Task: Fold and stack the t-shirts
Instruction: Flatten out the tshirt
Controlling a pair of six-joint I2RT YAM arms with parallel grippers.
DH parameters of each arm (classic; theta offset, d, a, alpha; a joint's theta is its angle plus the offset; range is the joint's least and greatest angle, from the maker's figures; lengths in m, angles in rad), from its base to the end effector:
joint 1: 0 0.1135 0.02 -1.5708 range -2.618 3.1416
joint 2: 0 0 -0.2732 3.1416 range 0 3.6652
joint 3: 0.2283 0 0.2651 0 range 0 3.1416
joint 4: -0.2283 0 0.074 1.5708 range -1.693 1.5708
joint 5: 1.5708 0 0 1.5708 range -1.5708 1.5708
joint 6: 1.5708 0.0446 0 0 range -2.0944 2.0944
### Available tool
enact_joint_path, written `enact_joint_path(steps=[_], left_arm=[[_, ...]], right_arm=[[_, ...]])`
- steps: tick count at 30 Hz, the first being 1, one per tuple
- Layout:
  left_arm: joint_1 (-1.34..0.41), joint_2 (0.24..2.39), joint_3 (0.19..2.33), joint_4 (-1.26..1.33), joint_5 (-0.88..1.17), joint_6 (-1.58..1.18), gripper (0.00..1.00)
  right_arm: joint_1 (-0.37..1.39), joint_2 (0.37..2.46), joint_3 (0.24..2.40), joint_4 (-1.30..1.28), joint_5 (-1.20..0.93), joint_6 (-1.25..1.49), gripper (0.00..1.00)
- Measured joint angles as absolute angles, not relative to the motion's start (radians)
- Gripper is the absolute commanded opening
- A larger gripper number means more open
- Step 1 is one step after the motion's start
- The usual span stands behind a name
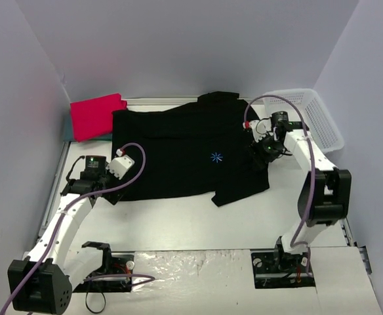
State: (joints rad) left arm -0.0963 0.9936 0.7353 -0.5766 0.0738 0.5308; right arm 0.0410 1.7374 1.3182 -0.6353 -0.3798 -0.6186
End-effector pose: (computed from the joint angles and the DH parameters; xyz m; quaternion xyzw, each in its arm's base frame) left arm 0.2141 -0.0240 0.2467 0.3002 0.8829 0.0439 0.3584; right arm 0.3816 0.0322 0.2322 -0.3531 0.8827 0.1035 0.2923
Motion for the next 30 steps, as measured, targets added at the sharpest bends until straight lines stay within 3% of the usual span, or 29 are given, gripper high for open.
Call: enact_joint_path(steps=[8, 16, 30], left_arm=[[-0.096, 0.953, 0.738, -0.594, 0.073, 0.484, 0.97], [-0.091, 0.963, 0.738, -0.592, 0.039, 0.462, 0.97], [-0.047, 0.988, 0.738, -0.577, -0.004, 0.441, 0.96]], right_arm=[[0.054, 1.525, 1.206, -0.748, -0.37, -0.813, 0.61], [0.088, 1.495, 1.038, -0.821, -0.339, -1.006, 0.61], [0.235, 1.501, 1.005, -0.766, -0.322, -1.103, 0.59]])
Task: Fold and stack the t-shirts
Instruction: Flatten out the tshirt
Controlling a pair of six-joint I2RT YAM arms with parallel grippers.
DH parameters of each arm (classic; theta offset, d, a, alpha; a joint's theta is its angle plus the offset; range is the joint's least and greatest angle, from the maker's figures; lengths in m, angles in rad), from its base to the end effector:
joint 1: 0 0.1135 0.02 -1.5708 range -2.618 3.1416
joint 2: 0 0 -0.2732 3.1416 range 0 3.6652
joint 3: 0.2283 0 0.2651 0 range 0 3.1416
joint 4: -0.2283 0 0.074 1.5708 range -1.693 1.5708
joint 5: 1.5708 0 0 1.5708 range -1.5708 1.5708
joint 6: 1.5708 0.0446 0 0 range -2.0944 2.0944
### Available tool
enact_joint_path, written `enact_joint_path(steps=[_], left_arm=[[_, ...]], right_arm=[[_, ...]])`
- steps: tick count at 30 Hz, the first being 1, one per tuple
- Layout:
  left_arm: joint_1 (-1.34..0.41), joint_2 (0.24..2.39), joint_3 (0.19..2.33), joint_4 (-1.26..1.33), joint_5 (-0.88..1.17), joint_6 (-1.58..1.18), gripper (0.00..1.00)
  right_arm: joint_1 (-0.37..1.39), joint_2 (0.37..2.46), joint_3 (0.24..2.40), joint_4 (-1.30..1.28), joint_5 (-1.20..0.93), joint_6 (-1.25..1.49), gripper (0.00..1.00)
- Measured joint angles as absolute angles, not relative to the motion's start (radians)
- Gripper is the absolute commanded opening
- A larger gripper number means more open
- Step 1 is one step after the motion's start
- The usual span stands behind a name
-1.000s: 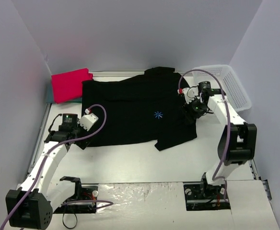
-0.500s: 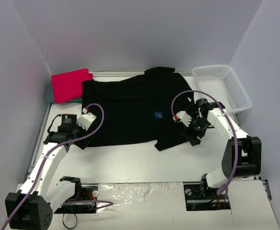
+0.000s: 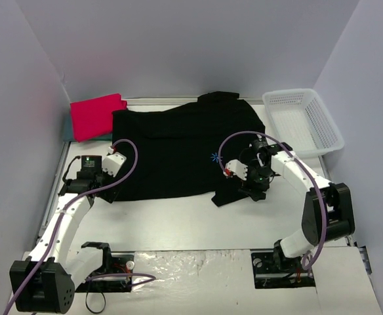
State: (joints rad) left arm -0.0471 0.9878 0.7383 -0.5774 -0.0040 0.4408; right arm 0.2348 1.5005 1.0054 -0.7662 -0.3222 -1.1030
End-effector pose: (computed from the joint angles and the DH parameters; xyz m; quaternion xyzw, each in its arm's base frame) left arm 0.2147 -0.0099 0.2487 0.2243 0.9042 0.0729 0.3560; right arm 0.2807 0.0817 0.2054 -0.6242 0.7498 0.0798 0.2047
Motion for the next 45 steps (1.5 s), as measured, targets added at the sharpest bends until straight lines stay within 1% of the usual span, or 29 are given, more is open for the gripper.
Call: enact_joint_path(steps=[4, 16, 20, 25, 28, 30, 31, 33, 34, 37, 39, 45], left_arm=[[-0.036, 0.989, 0.738, -0.577, -0.005, 0.44, 0.96], [-0.023, 0.994, 0.738, -0.577, -0.004, 0.44, 0.96], [-0.02, 0.997, 0.738, -0.577, -0.003, 0.44, 0.96], [-0.018, 0.999, 0.738, -0.577, -0.001, 0.439, 0.96], [-0.018, 0.999, 0.738, -0.577, 0.0, 0.439, 0.96], [-0.017, 0.999, 0.738, -0.577, 0.0, 0.439, 0.96], [-0.017, 0.999, 0.738, -0.577, 0.0, 0.439, 0.96], [-0.017, 0.999, 0.738, -0.577, 0.001, 0.439, 0.96], [-0.017, 0.999, 0.738, -0.577, 0.001, 0.439, 0.96], [-0.017, 0.999, 0.738, -0.578, 0.001, 0.439, 0.96], [-0.017, 0.999, 0.738, -0.578, 0.002, 0.439, 0.96], [-0.017, 0.999, 0.738, -0.578, 0.002, 0.44, 0.96]], right_arm=[[0.268, 1.552, 1.004, -0.726, -0.322, -1.093, 0.58], [0.271, 1.703, 1.009, -0.637, -0.318, -1.067, 0.57], [0.284, 1.713, 1.013, -0.623, -0.312, -1.05, 0.57], [0.323, 1.713, 1.002, -0.58, -0.266, -1.012, 0.53], [0.35, 1.705, 0.985, -0.551, -0.219, -0.986, 0.48], [0.365, 1.697, 0.971, -0.525, -0.187, -0.966, 0.41], [0.369, 1.696, 0.966, -0.514, -0.178, -0.957, 0.35], [0.379, 1.692, 0.959, -0.504, -0.165, -0.937, 0.27], [0.382, 1.689, 0.955, -0.5, -0.159, -0.929, 0.2], [0.387, 1.683, 0.945, -0.487, -0.138, -0.908, 0.14], [0.389, 1.677, 0.939, -0.478, -0.133, -0.898, 0.14], [0.394, 1.654, 0.92, -0.479, -0.136, -0.889, 0.06]])
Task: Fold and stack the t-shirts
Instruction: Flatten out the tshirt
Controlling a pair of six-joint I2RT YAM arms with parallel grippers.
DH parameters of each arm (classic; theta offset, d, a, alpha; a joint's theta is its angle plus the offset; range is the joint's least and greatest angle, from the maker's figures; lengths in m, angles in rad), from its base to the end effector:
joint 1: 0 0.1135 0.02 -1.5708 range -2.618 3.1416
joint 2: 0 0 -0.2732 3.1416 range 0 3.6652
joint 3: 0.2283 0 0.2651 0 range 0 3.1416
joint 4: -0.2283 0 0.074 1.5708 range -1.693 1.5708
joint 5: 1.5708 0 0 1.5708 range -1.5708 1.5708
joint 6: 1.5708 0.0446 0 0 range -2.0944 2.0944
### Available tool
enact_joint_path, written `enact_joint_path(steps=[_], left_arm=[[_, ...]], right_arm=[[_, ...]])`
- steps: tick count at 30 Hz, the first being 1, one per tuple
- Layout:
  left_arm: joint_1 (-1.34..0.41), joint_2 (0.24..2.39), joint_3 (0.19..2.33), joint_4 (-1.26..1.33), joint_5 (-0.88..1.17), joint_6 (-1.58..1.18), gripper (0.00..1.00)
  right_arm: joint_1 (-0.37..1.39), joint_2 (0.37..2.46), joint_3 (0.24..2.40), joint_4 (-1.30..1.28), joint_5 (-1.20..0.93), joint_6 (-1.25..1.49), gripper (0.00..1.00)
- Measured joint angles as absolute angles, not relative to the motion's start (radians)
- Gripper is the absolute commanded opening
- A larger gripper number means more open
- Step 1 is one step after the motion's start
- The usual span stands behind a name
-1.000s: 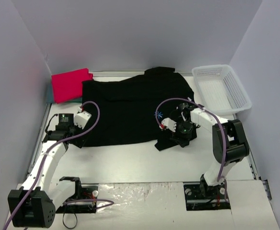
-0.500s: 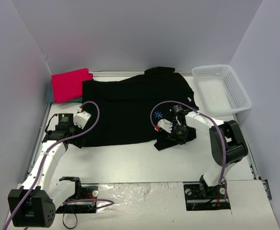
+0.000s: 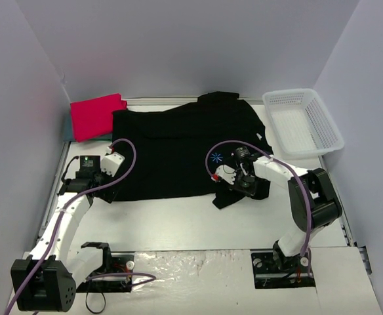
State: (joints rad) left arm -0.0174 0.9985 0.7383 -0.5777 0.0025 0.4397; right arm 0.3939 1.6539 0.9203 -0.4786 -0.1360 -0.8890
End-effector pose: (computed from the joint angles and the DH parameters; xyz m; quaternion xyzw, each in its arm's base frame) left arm 0.2163 -0.0039 0.2466 0.2120 0.9092 0.0740 0.3506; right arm 0.2896 0.1269 0.1468 -0.5971 0.7793 0.0212 0.1889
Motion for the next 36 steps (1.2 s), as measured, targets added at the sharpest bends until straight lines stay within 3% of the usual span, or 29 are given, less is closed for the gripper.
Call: enact_joint_path(steps=[6, 16, 36], left_arm=[[-0.017, 0.998, 0.738, -0.578, 0.005, 0.44, 0.96], [-0.017, 0.997, 0.738, -0.578, 0.022, 0.44, 0.96], [-0.017, 1.011, 0.738, -0.579, 0.024, 0.44, 0.96]], right_arm=[[0.394, 1.635, 0.96, -0.636, -0.192, -0.919, 0.0], [0.394, 1.621, 1.155, -0.82, -0.247, -0.971, 0.0], [0.324, 2.025, 1.688, -0.974, -0.325, -1.023, 0.0]])
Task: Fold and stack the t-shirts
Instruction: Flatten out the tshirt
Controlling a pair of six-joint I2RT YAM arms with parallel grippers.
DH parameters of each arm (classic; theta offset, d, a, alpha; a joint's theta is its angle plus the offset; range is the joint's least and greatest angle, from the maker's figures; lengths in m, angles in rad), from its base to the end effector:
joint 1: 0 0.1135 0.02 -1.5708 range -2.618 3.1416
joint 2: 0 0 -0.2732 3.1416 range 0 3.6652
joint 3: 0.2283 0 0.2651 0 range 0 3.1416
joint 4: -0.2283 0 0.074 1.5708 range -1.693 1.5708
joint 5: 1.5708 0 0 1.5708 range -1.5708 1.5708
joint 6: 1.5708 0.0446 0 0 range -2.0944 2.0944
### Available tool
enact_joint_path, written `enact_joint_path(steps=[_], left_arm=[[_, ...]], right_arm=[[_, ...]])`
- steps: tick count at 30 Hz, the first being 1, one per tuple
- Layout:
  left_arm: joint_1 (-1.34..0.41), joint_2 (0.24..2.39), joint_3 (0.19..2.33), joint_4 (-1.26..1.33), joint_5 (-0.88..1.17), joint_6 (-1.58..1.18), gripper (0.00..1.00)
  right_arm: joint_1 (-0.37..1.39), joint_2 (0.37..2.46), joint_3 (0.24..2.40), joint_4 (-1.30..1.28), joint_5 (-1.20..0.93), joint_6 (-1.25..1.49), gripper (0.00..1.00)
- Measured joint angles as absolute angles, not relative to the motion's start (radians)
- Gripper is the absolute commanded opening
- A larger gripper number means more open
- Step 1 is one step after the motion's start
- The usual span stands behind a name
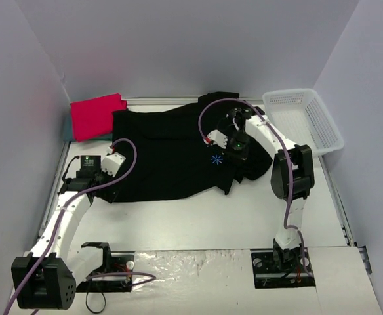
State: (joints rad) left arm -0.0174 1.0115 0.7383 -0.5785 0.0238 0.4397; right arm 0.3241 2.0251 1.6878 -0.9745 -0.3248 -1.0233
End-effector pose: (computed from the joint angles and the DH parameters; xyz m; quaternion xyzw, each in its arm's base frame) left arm 0.2179 -0.0049 0.2439 0.2161 0.9107 0.0628 0.3463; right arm 0.4061 0.1514 0.2178 -0.6268 0.7518 0.1070 0.1746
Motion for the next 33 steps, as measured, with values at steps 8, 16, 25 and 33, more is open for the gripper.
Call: enact_joint_path(steps=[8, 16, 25, 33], left_arm=[[-0.017, 1.021, 0.738, -0.579, 0.032, 0.44, 0.96], [-0.017, 1.065, 0.738, -0.575, 0.038, 0.44, 0.96], [-0.017, 1.071, 0.736, -0.569, 0.051, 0.44, 0.96], [-0.017, 1.06, 0.736, -0.562, 0.057, 0.44, 0.95]], right_arm=[[0.295, 2.211, 1.864, -0.997, -0.346, -1.022, 0.05], [0.262, 2.349, 1.967, -0.959, -0.345, -0.968, 0.4], [0.26, 2.226, 1.834, -0.85, -0.347, -0.905, 0.47], [0.264, 1.935, 1.701, -0.753, -0.347, -0.847, 0.5]])
